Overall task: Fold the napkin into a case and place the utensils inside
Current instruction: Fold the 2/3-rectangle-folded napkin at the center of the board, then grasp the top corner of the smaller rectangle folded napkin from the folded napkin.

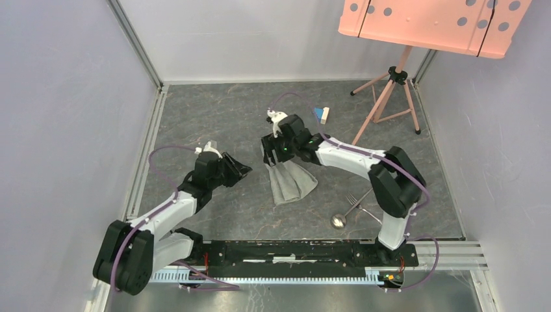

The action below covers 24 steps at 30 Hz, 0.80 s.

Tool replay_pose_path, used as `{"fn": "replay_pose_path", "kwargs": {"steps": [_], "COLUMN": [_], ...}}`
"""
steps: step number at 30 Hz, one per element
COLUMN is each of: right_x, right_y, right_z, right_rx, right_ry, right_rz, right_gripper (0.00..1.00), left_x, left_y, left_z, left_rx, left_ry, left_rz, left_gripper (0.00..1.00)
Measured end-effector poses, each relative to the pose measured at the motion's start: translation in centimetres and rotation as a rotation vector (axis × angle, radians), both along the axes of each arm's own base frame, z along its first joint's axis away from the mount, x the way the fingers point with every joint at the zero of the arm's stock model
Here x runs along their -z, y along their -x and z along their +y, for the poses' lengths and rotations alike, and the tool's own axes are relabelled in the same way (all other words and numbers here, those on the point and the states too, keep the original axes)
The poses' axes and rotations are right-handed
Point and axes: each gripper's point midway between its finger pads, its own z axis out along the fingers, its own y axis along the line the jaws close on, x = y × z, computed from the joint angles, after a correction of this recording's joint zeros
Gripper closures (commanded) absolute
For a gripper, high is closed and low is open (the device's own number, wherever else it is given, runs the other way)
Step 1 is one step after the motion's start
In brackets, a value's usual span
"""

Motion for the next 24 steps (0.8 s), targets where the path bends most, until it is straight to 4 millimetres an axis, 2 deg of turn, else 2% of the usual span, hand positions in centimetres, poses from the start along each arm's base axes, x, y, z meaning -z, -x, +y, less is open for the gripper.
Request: {"fn": "replay_pose_path", "kwargs": {"steps": [3,6,9,12,16,20,24], "right_x": [-2.2,-3.2,-2.3,-0.4,2.2,4.1,4.2], "right_y": [0.0,-0.6,-1.3,-0.9,2.3,5.2,6.0], "right_z": [-1.4,-4.8,-8.4,-10.8,-10.7,-10.5,-10.3], "right_rx": [-0.031,-0.019,0.012,0.016,-0.059,-0.118,-0.142], "right_ry": [-0.092,-0.177,-0.216,-0.235,-0.268,-0.311,-0.349], "right_rz": [-0.014,-0.003,0.022,0.064,0.127,0.164,0.148], "right_gripper": [0.19,0.15,0.13,0.12,0.09,0.1,0.22], "left_x": [-1.2,-3.2,-4.8,-5.3,-4.9,-3.7,-2.9], "left_y": [-1.0,-3.0,-5.0,-6.3,-6.3,-6.6,-7.4], "left_z": [-1.3,-3.4,-5.5,-7.4,-9.9,-11.3,-11.3], "left_rx": [0.053,0.131,0.206,0.255,0.311,0.297,0.248], "left_ry": [0.029,0.064,0.094,0.087,0.05,-0.047,-0.137], "left_rz": [-0.013,-0.035,-0.052,-0.052,-0.02,0.065,0.116], "left_gripper": [0.45,0.37,0.33,0.28,0.26,0.29,0.31]}}
